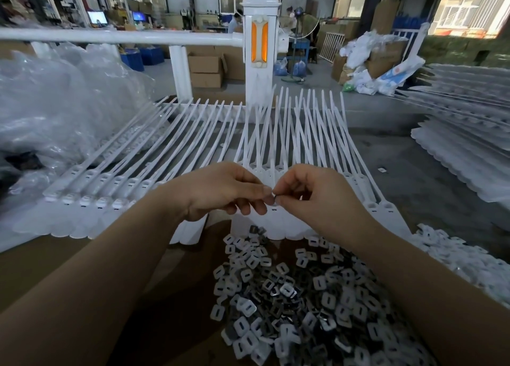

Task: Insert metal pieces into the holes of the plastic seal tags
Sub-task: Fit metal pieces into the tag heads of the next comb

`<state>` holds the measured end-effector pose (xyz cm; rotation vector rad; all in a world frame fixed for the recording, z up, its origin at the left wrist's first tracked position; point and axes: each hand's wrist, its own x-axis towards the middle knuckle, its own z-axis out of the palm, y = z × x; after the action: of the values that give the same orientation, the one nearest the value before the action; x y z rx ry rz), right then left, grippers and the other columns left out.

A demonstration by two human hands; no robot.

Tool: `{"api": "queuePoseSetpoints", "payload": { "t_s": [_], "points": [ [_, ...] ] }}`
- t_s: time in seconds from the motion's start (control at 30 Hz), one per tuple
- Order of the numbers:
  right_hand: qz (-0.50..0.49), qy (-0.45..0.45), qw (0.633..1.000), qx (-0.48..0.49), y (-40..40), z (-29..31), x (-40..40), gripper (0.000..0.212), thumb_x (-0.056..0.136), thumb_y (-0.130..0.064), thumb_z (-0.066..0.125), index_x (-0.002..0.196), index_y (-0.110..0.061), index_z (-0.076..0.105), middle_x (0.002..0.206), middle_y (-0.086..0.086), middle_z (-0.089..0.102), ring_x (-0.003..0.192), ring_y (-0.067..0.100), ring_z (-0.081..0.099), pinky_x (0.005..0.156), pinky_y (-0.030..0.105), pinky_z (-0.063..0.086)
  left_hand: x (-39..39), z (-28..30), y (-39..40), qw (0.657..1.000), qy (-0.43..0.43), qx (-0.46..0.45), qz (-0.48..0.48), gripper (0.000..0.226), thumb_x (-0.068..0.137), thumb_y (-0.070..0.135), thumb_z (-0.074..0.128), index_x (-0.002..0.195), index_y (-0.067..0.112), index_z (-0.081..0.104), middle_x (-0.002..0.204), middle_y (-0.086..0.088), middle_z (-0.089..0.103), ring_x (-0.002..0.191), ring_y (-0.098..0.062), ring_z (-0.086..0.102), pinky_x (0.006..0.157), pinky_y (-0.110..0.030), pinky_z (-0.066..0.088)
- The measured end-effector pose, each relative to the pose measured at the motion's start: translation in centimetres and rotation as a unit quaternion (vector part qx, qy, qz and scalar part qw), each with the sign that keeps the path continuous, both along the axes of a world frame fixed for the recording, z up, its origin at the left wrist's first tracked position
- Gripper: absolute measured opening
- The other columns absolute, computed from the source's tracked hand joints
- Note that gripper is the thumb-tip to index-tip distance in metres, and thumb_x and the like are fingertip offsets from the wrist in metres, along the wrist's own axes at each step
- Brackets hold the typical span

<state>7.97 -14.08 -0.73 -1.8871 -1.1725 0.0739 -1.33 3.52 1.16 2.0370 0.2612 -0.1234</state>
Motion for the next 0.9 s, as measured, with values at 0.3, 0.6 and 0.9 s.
{"api": "queuePoseSetpoints", "payload": {
  "t_s": [0.3, 0.6, 0.9],
  "points": [
    [-0.013, -0.163, 0.986, 0.017, -0.34, -0.10, -0.43, 0.030, 0.080, -0.013, 0.076, 0.083, -0.031, 0.052, 0.070, -0.022, 0.053, 0.076, -0.010, 0.051, 0.067, 0.005, 0.039, 0.06, -0.27, -0.48, 0.996, 0.025, -0.084, 0.026, 0.030, 0.064, 0.047, 0.076, 0.077, 0.020, 0.078, 0.081, 0.000, 0.073, 0.060, -0.003, 0.056, 0.060, -0.018, 0.042],
    [-0.041, -0.012, 0.999, 0.003, -0.15, 0.00, 0.00, 0.014, 0.086, -0.021, 0.070, 0.090, -0.032, 0.063, 0.080, -0.015, 0.069, 0.075, -0.003, 0.062, 0.068, 0.010, 0.048, -0.01, 0.00, -0.21, 0.997, -0.026, -0.063, 0.043, 0.017, 0.073, 0.031, 0.076, 0.079, 0.016, 0.072, 0.071, 0.003, 0.068, 0.059, -0.004, 0.054, 0.058, -0.019, 0.040],
    [-0.013, 0.118, 0.992, -0.033, -0.17, 0.36, 0.10, 0.010, 0.090, -0.027, 0.066, 0.081, -0.029, 0.068, 0.073, -0.010, 0.071, 0.074, 0.007, 0.067, 0.075, 0.022, 0.054, -0.18, 0.23, -0.62, 0.999, -0.049, 0.022, 0.005, 0.011, 0.094, 0.019, 0.062, 0.085, 0.017, 0.069, 0.072, 0.008, 0.067, 0.064, -0.002, 0.056, 0.066, -0.025, 0.041]
  ]
}}
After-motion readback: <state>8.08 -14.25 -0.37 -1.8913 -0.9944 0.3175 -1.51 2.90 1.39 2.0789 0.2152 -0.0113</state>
